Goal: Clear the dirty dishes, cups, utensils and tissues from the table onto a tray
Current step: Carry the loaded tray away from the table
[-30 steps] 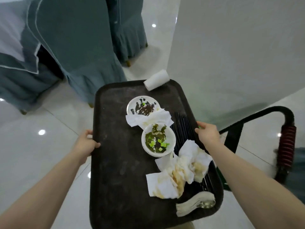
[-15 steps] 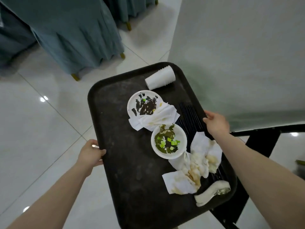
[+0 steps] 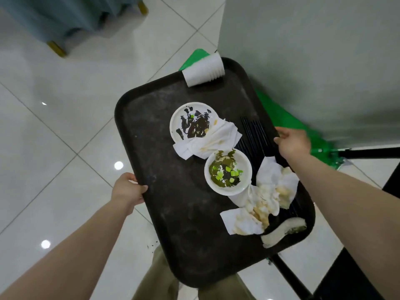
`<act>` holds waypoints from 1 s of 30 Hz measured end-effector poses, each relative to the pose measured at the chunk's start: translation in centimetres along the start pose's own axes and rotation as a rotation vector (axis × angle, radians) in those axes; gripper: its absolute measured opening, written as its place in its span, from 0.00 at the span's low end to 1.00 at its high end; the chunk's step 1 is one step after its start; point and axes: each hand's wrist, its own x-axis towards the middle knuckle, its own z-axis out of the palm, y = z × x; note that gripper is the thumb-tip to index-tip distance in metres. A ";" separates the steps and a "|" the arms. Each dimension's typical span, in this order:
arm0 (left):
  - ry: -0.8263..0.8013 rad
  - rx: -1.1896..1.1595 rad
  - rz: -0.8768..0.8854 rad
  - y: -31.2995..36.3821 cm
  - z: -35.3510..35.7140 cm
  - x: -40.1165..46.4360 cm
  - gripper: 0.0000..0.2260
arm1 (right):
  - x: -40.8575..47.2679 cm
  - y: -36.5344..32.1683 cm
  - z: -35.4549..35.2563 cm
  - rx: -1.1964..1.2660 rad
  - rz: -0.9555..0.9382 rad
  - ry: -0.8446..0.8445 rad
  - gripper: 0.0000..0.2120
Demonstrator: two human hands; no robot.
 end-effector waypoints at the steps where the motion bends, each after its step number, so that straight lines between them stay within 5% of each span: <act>1: 0.009 0.008 -0.001 -0.4 0.7 1.0 0.12 | 0.6 0.5 0.9 0.005 0.009 0.006 0.16; 15: 0.062 -0.017 -0.044 -2.4 6.4 10.8 0.12 | 6.7 2.8 7.7 0.203 0.069 0.061 0.14; 21: 0.045 -0.200 -0.120 -2.8 8.0 12.1 0.12 | 8.1 0.7 8.9 0.362 0.037 0.012 0.16; 25: 0.077 -0.306 -0.180 -3.0 10.0 11.5 0.10 | 8.5 0.1 8.5 0.242 -0.052 -0.021 0.20; 30: -0.078 -0.397 -0.247 -2.6 14.0 8.5 0.07 | 6.8 0.1 6.7 0.246 -0.005 0.048 0.23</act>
